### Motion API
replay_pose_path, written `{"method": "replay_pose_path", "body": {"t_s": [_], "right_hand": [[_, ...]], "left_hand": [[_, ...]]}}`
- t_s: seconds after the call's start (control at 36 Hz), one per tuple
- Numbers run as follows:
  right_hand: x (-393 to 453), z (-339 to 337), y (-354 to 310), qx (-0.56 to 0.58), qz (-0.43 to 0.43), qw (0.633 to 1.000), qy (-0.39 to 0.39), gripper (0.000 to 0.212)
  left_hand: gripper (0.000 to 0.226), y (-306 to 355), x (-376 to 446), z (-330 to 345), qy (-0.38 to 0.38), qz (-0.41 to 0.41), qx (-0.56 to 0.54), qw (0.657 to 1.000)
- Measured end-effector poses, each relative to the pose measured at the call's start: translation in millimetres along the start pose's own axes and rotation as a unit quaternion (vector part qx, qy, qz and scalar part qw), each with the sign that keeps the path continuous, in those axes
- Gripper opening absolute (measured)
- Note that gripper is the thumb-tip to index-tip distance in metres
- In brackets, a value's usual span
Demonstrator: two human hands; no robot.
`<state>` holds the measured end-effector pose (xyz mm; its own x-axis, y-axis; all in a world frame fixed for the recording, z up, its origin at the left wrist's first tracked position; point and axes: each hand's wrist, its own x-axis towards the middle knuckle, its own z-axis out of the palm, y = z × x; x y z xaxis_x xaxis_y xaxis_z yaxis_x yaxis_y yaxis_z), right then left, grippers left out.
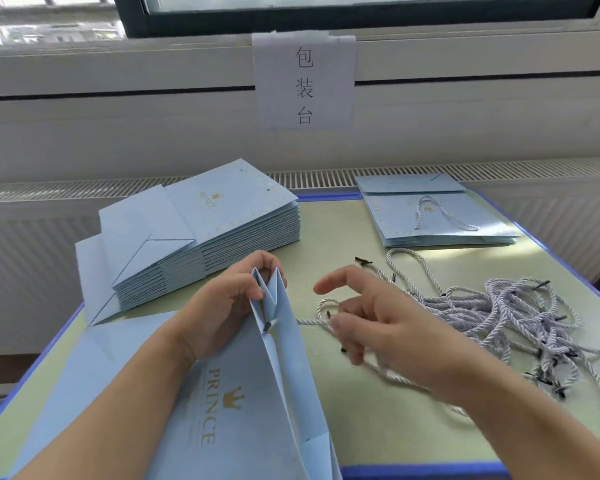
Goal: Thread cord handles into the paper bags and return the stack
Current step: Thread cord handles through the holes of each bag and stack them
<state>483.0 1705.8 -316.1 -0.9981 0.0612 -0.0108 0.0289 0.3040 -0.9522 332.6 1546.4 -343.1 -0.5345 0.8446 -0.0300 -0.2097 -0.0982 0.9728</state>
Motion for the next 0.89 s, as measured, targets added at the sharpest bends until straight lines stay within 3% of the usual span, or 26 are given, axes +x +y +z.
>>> {"method": "replay_pose_path", "body": {"t_s": [0.14, 0.22, 0.28, 0.33, 0.53, 0.58, 0.61, 0.67, 0.69, 0.72, 0.78, 0.89], "right_hand": [[-12, -33, -5, 0.071, 0.003, 0.997, -0.043, 0.025], [-17, -52, -9, 0.08, -0.03, 0.996, -0.022, 0.01], [-21, -63, -8, 0.126, -0.07, 0.989, -0.022, 0.024], [-23, -74, -8, 0.195, -0.111, 0.975, 0.004, 0.036], [-23, -102, 3, 0.354, -0.236, 0.902, 0.075, 0.018], [-23, -105, 3, 0.399, -0.231, 0.886, 0.059, 0.032], [-30, -107, 0, 0.39, -0.2, 0.887, 0.147, 0.04], [-36, -107, 6, 0.41, -0.177, 0.871, 0.206, 0.047], [-36, -107, 10, 0.378, -0.207, 0.874, 0.225, 0.043], [-29, -105, 15, 0.363, -0.243, 0.879, 0.19, 0.035], [-23, -105, 17, 0.355, -0.249, 0.875, 0.217, 0.018], [-23, -94, 15, 0.299, -0.254, 0.891, 0.227, 0.016]], "left_hand": [[0.042, 1, 0, -1, 0.001, -0.002, 0.009, 1.0], [0.046, 0, -1, -2, 0.0, -0.006, 0.012, 1.0], [0.045, 0, -1, -1, 0.002, -0.007, 0.016, 1.0], [0.04, 0, -1, -1, 0.005, -0.009, 0.015, 1.0], [0.041, -1, 0, -2, 0.002, -0.005, 0.017, 1.0], [0.04, 0, 0, -1, 0.001, -0.005, 0.019, 1.0], [0.04, 0, 0, -1, 0.002, -0.006, 0.018, 1.0], [0.039, 0, 0, -1, 0.002, -0.007, 0.018, 1.0], [0.038, 0, 0, -1, 0.002, -0.007, 0.018, 1.0], [0.036, 0, 0, 0, 0.003, -0.006, 0.019, 1.0], [0.034, 0, 0, -1, 0.006, -0.006, 0.02, 1.0], [0.035, 0, 1, -2, 0.005, -0.009, 0.027, 1.0]]}}
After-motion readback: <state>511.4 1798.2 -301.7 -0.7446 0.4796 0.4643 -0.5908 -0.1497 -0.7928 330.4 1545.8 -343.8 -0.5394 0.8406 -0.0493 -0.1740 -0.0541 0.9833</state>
